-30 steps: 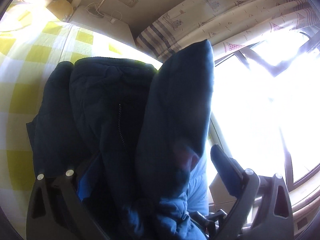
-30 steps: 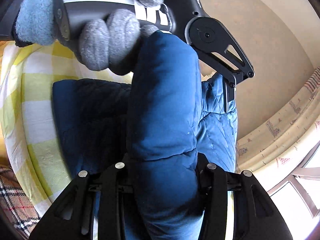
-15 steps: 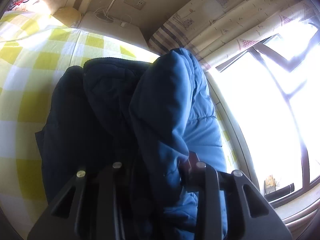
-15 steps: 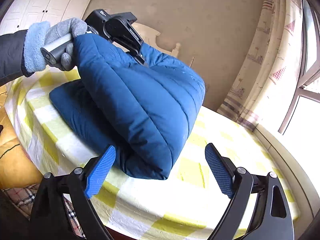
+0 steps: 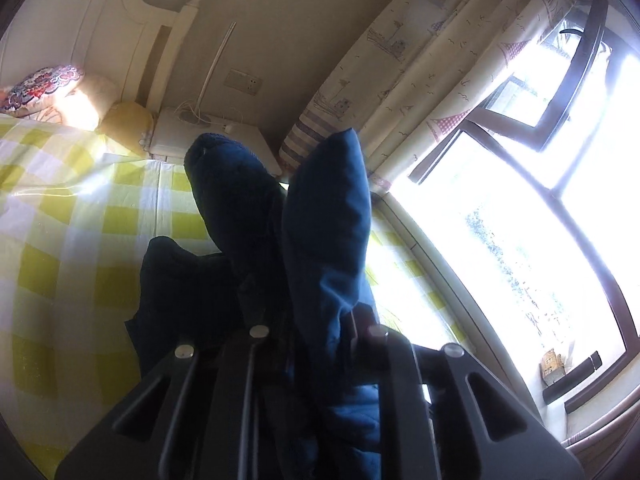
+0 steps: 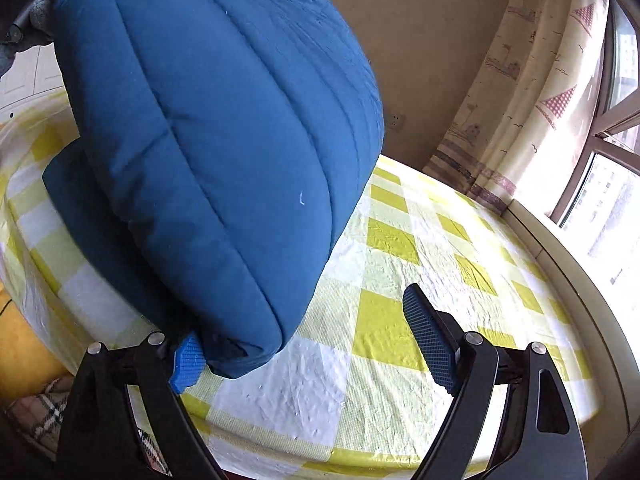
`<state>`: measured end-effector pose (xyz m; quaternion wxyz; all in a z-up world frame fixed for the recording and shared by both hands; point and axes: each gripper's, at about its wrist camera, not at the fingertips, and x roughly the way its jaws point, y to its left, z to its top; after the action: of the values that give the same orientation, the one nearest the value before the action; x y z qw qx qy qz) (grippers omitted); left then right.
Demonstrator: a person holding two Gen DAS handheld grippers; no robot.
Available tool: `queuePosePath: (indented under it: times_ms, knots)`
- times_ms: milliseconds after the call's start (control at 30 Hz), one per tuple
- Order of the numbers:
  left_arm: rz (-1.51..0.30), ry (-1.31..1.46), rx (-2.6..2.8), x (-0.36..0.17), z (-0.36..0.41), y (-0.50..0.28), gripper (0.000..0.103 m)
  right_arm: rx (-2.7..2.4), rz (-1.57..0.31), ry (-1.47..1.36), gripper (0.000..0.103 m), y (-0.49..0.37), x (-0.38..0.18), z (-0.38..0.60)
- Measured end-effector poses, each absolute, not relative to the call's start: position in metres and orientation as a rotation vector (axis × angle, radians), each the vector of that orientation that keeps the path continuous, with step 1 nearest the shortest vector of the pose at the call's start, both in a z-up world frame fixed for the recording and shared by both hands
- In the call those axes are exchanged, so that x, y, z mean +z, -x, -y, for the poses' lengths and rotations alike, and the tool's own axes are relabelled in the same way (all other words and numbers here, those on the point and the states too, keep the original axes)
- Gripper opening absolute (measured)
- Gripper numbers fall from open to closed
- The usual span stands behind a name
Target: Fold large clothes
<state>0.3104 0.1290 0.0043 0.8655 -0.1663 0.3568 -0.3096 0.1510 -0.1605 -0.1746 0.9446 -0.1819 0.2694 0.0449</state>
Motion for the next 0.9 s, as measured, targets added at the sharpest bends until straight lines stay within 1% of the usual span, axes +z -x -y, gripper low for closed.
queuePosePath:
  times_ms: [67,133,233,333,400,533,633,767,900]
  knots:
    - [-0.8,0.349,-0.579,-0.03,-0.15,-0.319,0.015,0.093,-0.553,0.377,0.08,-0.152,-0.178,0.159]
    - [-0.862,0.387,-0.567,-0.079,-0.166,-0.328,0.016,0.098,-0.557,0.363,0.081,-0.152,-0.179,0.16]
    - [-0.797,0.534,-0.644,-0.115,-0.192,-0.322,0.019,0.11,-0.56,0.366,0.081,-0.151,-0.178,0.159]
    - [-0.764,0.538,-0.63,-0.12,-0.194,-0.318,0.019,0.148,-0.568,0.392,0.08,-0.143,-0.171,0.155]
    - [-0.77,0.533,-0.631,-0.121,-0.196,-0.319,0.02,0.202,-0.506,0.402,0.08,-0.123,-0.163,0.155]
    - [-0.779,0.511,-0.64,-0.122,-0.194,-0.322,0.024,0.277,-0.388,0.306,0.08,-0.084,-0.138,0.159]
    - [-0.779,0.514,-0.637,-0.127,-0.192,-0.325,0.026,0.328,-0.372,0.247,0.08,-0.096,-0.112,0.142]
    - [-0.779,0.524,-0.636,-0.127,-0.199,-0.321,0.028,0.379,-0.333,0.215,0.08,-0.116,-0.082,0.09]
    - [-0.778,0.524,-0.629,-0.127,-0.198,-0.32,0.029,0.389,-0.326,0.235,0.082,-0.134,-0.075,0.05]
